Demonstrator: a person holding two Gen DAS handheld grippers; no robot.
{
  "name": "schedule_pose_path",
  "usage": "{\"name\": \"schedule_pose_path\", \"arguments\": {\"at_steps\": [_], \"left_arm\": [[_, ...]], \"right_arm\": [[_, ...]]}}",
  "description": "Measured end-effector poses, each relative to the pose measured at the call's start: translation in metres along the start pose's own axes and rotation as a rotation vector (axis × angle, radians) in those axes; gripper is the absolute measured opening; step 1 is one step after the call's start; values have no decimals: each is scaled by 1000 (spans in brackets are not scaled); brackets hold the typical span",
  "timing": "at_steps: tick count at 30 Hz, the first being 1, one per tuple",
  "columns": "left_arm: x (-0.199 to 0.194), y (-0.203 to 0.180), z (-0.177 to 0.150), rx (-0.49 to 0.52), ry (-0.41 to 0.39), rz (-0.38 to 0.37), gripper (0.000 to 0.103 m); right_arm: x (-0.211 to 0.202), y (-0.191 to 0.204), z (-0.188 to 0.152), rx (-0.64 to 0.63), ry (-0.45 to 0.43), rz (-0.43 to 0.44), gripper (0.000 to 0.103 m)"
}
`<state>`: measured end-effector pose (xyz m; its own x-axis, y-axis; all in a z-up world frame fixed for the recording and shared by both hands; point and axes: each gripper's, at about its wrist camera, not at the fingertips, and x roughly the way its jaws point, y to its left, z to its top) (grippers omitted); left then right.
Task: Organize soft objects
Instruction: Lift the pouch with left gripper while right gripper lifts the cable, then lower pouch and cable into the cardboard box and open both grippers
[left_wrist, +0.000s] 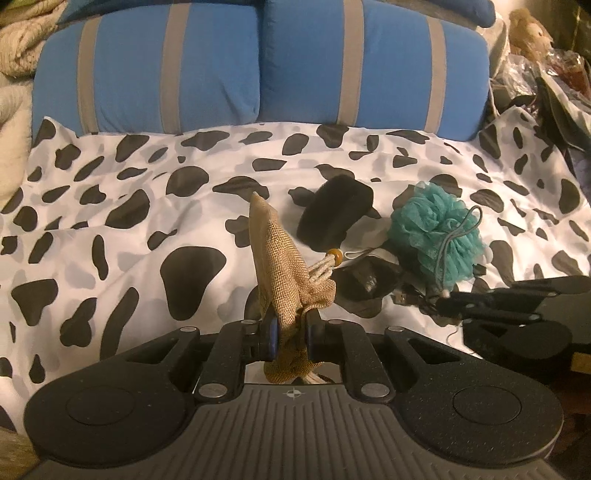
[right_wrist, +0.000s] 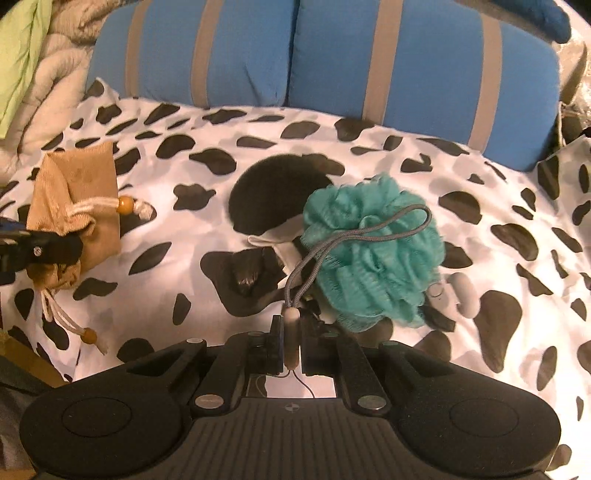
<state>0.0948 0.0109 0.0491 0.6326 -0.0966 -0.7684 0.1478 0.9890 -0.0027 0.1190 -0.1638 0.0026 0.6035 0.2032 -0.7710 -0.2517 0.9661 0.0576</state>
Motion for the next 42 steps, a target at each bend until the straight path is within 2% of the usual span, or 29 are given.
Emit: {"name": "schedule_pose_path", "arguments": {"at_steps": [10, 16, 26, 33, 42], "left_arm": [[-10, -14, -3, 31, -9, 4, 14], [-13, -21, -12, 37, 13, -28, 14], [-12, -33, -40, 29, 120, -149, 14], [-13, -35, -60, -8, 211, -261, 14], [-11, -36, -79, -20, 321, -327, 14]], "right_arm": [[-26, -14, -6, 25, -32, -8, 10], [-37, -22, -13, 51, -21, -17, 10], [-60, -27, -40, 101, 36, -4, 10], [-72, -23, -62, 118, 116, 37, 10], [-79, -7, -85, 95, 210, 107, 10]]}}
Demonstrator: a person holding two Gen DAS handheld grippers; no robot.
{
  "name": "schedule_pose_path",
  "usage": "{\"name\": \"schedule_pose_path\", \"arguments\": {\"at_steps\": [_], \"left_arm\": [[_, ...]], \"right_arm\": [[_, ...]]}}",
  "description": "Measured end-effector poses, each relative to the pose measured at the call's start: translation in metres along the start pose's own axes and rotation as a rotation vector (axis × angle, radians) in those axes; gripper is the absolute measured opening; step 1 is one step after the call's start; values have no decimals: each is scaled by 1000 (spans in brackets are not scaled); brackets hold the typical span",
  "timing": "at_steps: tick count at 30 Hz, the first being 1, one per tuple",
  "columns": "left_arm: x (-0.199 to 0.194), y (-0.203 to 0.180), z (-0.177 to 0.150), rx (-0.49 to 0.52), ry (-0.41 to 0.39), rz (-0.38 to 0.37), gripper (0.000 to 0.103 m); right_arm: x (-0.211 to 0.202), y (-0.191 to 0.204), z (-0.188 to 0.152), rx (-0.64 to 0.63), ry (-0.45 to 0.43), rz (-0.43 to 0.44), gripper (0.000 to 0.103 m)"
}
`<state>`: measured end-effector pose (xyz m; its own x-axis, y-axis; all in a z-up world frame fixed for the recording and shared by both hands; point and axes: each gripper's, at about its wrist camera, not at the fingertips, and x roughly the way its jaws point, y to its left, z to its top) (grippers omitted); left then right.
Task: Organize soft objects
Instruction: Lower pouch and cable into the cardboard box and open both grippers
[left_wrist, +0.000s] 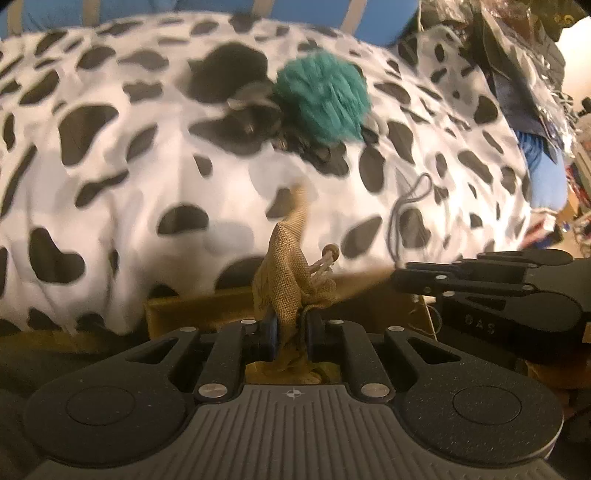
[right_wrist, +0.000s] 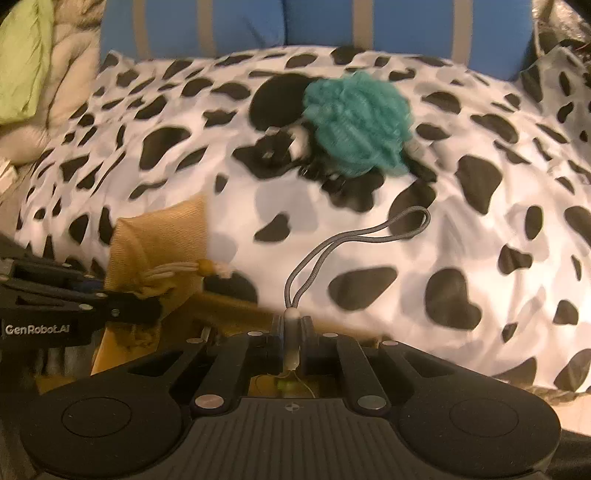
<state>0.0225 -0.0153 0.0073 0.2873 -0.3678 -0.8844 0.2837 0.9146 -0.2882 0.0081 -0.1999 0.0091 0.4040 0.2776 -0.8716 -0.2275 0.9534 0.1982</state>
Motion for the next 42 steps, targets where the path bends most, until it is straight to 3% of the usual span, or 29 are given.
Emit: {"name": "schedule_pose_path", "arguments": {"at_steps": [10, 14, 25, 28, 29, 31, 32, 33, 35, 36, 37, 42], "left_arm": [[15, 3, -22, -14, 159, -24, 14], [25, 3, -29, 9, 229, 9, 14], [28, 8, -32, -8, 248, 47, 15], [30, 10, -30, -30, 255, 81, 19], [31, 12, -29, -43, 259, 93, 23], [33, 15, -29, -58, 271, 113, 32], [34, 16, -29, -61, 278, 121, 43], [35, 16, -29, -60, 282, 128, 47], [36, 16, -30, -56, 286, 136, 52], [36, 16, -30, -58, 289, 138, 63], [36, 17, -30, -61, 290, 143, 68], [36, 19, -30, -73, 284, 156, 69]], "right_arm": [[12, 14, -22, -36, 166, 57, 11], [20, 24, -26, -72, 230, 66, 11], [27, 26, -29, -80, 287, 61, 11], [29, 23, -30, -66, 299, 57, 11], [30, 22, -30, -62, 302, 54, 15], [32, 20, -31, -53, 307, 47, 40], [31, 20, -30, -53, 303, 43, 63], [30, 20, -30, -56, 296, 36, 77], [29, 21, -29, -63, 284, 31, 87], [29, 21, -29, -62, 284, 29, 93], [30, 21, -29, -60, 286, 24, 95], [32, 18, -30, -50, 295, 2, 100]]}}
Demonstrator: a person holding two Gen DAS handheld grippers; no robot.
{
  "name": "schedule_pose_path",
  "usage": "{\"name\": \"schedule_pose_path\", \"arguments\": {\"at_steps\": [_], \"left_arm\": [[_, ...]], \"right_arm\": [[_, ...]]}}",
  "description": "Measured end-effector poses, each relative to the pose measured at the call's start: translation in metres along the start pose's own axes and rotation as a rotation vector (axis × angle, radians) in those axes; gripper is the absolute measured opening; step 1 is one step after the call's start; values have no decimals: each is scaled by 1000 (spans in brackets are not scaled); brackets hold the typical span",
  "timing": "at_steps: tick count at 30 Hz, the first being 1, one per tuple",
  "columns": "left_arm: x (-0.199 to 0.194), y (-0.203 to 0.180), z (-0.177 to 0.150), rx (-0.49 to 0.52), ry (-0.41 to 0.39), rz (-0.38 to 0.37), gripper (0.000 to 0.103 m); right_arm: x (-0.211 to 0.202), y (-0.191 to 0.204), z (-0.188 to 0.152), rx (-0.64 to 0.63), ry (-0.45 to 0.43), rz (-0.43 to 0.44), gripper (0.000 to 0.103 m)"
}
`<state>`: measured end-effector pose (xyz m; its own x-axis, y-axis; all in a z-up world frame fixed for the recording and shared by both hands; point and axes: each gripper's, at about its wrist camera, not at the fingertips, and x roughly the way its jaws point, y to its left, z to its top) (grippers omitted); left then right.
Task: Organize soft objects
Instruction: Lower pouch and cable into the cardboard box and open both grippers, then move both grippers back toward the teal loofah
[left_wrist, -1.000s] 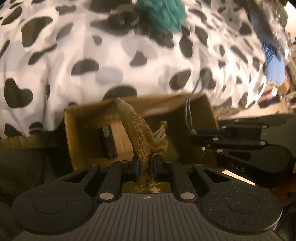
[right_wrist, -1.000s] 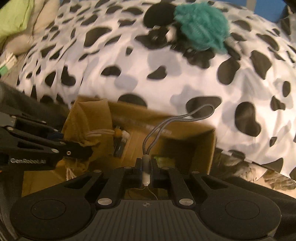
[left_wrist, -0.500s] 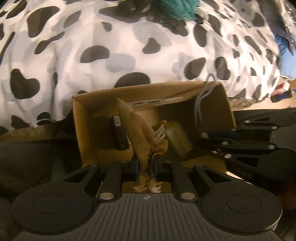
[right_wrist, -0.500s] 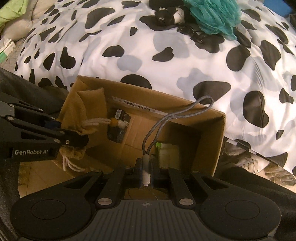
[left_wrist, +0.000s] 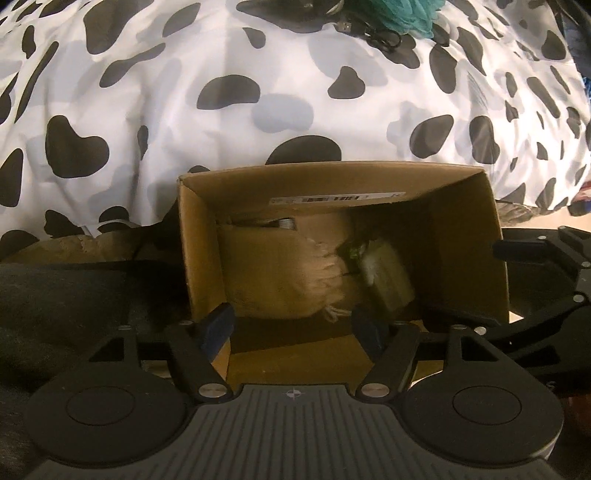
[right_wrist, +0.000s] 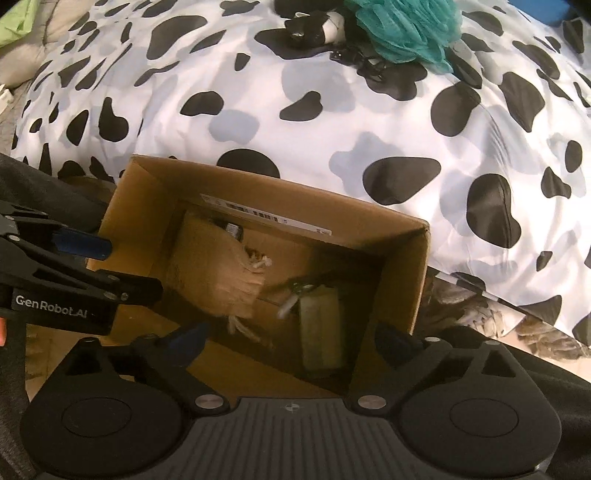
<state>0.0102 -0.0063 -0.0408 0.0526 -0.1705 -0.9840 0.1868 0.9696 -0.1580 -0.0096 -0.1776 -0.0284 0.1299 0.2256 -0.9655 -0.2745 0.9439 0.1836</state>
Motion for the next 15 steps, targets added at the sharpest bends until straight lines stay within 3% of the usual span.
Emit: {"name": "schedule_pose_path", "arguments": {"at_steps": [15], "left_arm": [[-3, 2, 2, -6, -17, 1, 69]], "right_arm": [[-7, -1, 1, 13, -39, -22, 103]]}}
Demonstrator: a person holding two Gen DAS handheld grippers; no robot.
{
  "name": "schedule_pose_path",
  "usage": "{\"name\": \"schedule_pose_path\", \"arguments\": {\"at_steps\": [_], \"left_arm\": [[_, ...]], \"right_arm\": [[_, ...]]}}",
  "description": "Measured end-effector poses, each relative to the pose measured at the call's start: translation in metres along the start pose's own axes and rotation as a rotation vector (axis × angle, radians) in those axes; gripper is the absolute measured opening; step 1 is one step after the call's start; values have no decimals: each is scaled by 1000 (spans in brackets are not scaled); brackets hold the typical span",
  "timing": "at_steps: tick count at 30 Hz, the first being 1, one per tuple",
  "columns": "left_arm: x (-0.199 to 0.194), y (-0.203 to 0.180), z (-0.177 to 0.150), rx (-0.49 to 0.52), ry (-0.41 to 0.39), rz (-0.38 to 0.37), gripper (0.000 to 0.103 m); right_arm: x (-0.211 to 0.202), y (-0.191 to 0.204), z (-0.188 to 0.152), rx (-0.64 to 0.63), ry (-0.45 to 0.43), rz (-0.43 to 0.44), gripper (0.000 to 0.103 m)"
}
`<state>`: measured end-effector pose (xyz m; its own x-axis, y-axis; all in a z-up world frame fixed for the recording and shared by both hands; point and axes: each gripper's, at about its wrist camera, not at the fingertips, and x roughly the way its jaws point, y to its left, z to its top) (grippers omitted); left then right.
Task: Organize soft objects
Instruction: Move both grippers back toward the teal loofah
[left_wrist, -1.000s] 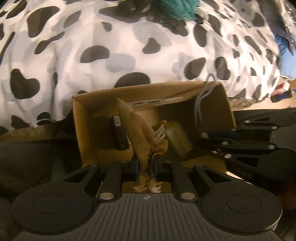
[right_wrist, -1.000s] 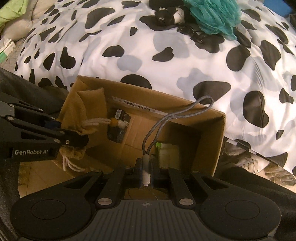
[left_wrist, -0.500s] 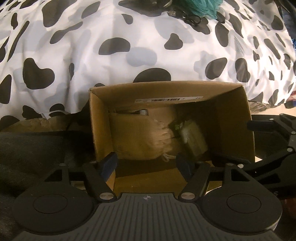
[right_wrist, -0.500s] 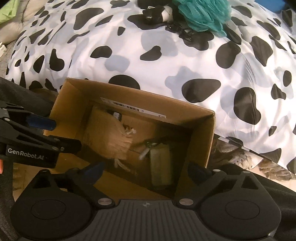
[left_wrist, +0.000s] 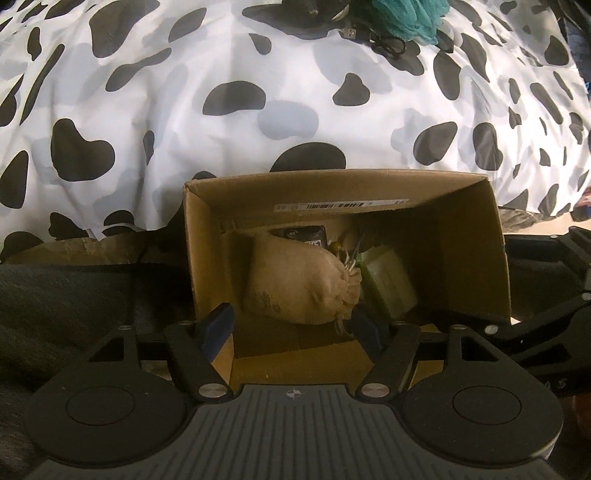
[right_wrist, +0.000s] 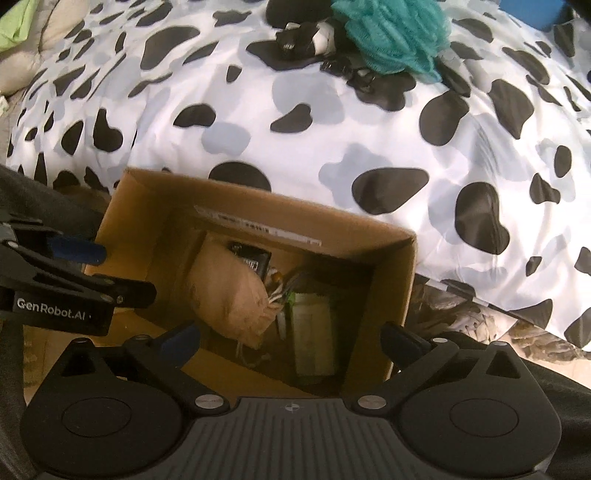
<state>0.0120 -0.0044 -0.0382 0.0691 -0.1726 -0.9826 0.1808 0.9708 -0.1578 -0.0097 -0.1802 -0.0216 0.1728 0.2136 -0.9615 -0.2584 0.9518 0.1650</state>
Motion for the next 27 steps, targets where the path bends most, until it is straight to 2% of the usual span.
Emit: {"name": "schedule_pose_path", "arguments": {"at_steps": [6, 10, 19, 27], "left_arm": [[-6, 1, 2, -11, -45, -6, 69], [-14, 2, 5, -23, -106, 3, 69], [-37, -5, 6, 23, -294, 25, 69], [-64, -12, 2, 49, -509, 28, 69]], "right_arm": [[-8, -7, 2, 37, -54, -46, 103], [-13, -12, 5, 61, -98, -61, 103], [-33, -21, 8, 108, -247, -118, 103], [-57, -26, 6, 134, -449, -169, 103]]}}
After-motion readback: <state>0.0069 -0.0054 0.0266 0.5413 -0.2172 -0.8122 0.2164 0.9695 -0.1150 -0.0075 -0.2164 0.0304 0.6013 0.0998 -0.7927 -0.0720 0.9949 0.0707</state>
